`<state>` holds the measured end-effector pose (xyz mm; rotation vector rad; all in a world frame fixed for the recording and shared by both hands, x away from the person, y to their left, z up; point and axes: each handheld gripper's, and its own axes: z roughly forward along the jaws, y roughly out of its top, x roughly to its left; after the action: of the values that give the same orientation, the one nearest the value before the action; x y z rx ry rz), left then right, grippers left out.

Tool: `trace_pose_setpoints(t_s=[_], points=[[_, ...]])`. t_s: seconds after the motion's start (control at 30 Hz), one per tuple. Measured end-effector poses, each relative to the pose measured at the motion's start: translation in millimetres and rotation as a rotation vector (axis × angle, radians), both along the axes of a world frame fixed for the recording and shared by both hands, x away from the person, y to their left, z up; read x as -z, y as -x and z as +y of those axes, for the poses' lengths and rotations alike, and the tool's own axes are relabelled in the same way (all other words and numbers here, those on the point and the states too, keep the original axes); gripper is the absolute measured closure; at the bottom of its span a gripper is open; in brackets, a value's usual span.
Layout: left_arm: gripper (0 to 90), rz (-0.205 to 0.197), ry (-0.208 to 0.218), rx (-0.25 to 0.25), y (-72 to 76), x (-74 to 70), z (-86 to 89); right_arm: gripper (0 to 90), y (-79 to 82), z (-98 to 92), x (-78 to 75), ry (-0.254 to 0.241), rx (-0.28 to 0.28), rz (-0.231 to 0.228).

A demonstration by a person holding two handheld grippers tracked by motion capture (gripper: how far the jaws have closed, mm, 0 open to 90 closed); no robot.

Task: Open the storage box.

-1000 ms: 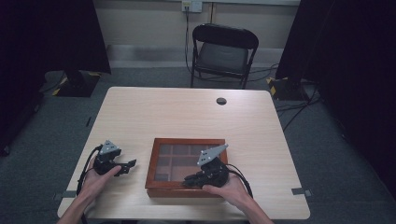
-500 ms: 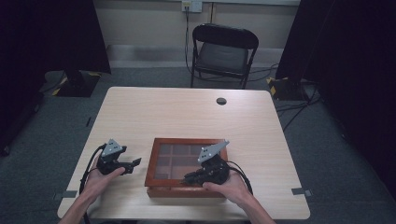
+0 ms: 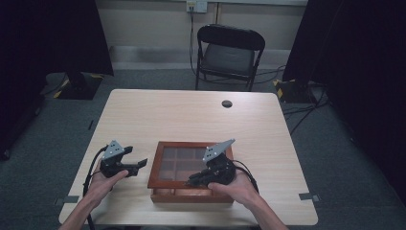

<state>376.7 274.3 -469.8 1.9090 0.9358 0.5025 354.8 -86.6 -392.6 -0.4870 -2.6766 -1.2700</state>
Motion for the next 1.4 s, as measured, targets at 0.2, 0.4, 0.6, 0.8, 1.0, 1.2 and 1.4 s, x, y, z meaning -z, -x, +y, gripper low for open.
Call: trace_pose_setpoints(t_s=[0.2,0.4,0.6,0.8,1.0,1.2,1.4], points=[[19.3,-0.019,0.009,0.000,-1.6,1.2,-4.0,82.9,-1.6,0.4,-4.0,-0.001,0.004,0.009],[21.6,-0.061,0.002,-0.003,0.4,-2.5,-6.8,82.9,-7.1,0.9,-16.9,-0.001,-0.003,-0.001],[21.8,-0.085,-0.001,0.046,-1.3,-9.6,-18.9,82.9,-14.5,-1.6,-27.4,-0.016,-0.008,-0.004],[23.1,-0.112,0.010,0.078,-1.2,-13.6,-34.0,83.0,-23.9,-2.9,-45.5,-0.035,0.002,-0.026],[25.5,-0.136,0.011,0.105,-1.1,-13.4,-45.3,83.1,-30.9,-1.9,-53.4,-0.029,-0.007,-0.024],[29.4,-0.156,0.022,0.109,-2.6,-16.1,-51.2,83.1,-34.7,-0.9,-59.2,-0.021,-0.004,-0.029],[34.2,-0.168,0.026,0.109,-2.6,-16.2,-55.4,83.2,-37.5,-1.8,-62.2,-0.027,0.001,-0.024]])
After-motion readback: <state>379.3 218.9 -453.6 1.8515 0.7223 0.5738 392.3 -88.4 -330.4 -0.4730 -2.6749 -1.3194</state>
